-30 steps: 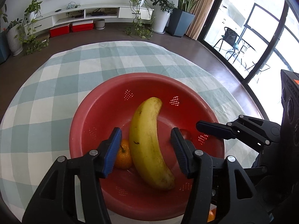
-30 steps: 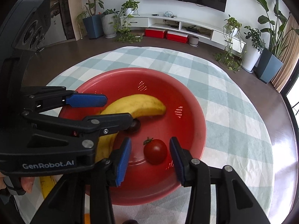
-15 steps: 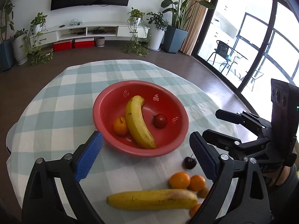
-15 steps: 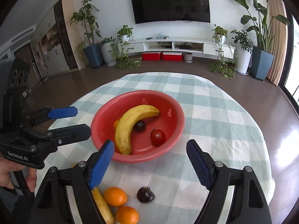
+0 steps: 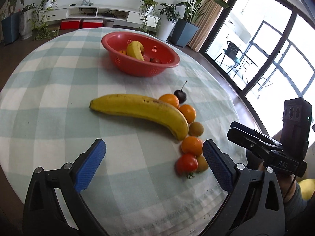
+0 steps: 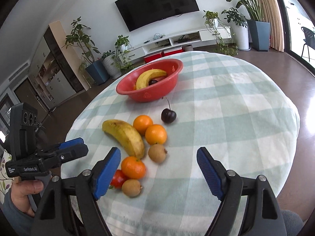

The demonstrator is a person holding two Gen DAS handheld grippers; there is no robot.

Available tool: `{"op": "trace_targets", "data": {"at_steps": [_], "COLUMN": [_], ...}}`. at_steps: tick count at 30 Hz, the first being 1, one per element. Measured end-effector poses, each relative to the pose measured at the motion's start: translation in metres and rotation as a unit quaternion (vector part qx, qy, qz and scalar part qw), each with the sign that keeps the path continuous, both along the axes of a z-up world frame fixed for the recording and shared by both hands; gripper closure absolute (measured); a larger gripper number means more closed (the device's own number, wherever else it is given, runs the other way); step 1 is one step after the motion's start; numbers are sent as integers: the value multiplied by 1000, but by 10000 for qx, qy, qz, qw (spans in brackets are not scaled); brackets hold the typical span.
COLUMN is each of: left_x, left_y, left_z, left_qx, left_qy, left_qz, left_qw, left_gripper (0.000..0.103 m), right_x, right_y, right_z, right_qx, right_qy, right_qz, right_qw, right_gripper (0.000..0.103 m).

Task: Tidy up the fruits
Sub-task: 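Withdraw both tools from the bowl back toward the remaining fruit, then lower the left tool onto the second banana and close on it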

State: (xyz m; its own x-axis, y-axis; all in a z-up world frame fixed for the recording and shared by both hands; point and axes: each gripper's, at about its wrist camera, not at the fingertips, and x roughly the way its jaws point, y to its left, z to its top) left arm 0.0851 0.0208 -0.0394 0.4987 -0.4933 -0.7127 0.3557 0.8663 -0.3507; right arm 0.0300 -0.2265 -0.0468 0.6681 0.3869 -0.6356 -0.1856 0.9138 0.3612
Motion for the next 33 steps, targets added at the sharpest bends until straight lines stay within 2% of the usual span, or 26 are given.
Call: {"op": "trace_targets", "data": {"at_steps": [6,9,15,22,26,27,29,30,33], "left_x": [-34,-38,-38,-32,-22,-19,-13,-9,1], "left_y": [-15,-19,-20,-17,-16,-17,-23,-26,-37], "left_z": [-8,-7,-6,-9,-1,4,13,17,30], "left_qx": [175,269,415,466,688,818,1232,1454,2134], "left_qy": [-39,-83,-151,-164,-399,-537,-899,-1082,-1610], "left_qz": [-313,-343,-429,-490,-701,-816,-1152,-1379,-2019], "left_qw": [9994,9990,9981,9976,9944,9918,9816,9737,9422], "left_gripper": [3,3,3,3,3,3,3,3,3], "right_x": [-17,-23,-26,-21,-15,-13,-11,-11,-10], "right_y": [18,27,36,38,39,40,41,42,43], "right_z": [-7,-11,-14,-15,-15,-15,-16,-17,-20], "right_qx": [-234,-373,-349,-230,-163,-150,-122,-114,-73], "right_qy": [108,174,281,417,507,534,560,570,629], "right_qz": [337,472,650,661,667,682,699,707,714], "right_qw": [9991,9980,9969,9967,9964,9961,9959,9958,9954], "right_gripper": [27,33,47,48,48,48,48,48,48]}}
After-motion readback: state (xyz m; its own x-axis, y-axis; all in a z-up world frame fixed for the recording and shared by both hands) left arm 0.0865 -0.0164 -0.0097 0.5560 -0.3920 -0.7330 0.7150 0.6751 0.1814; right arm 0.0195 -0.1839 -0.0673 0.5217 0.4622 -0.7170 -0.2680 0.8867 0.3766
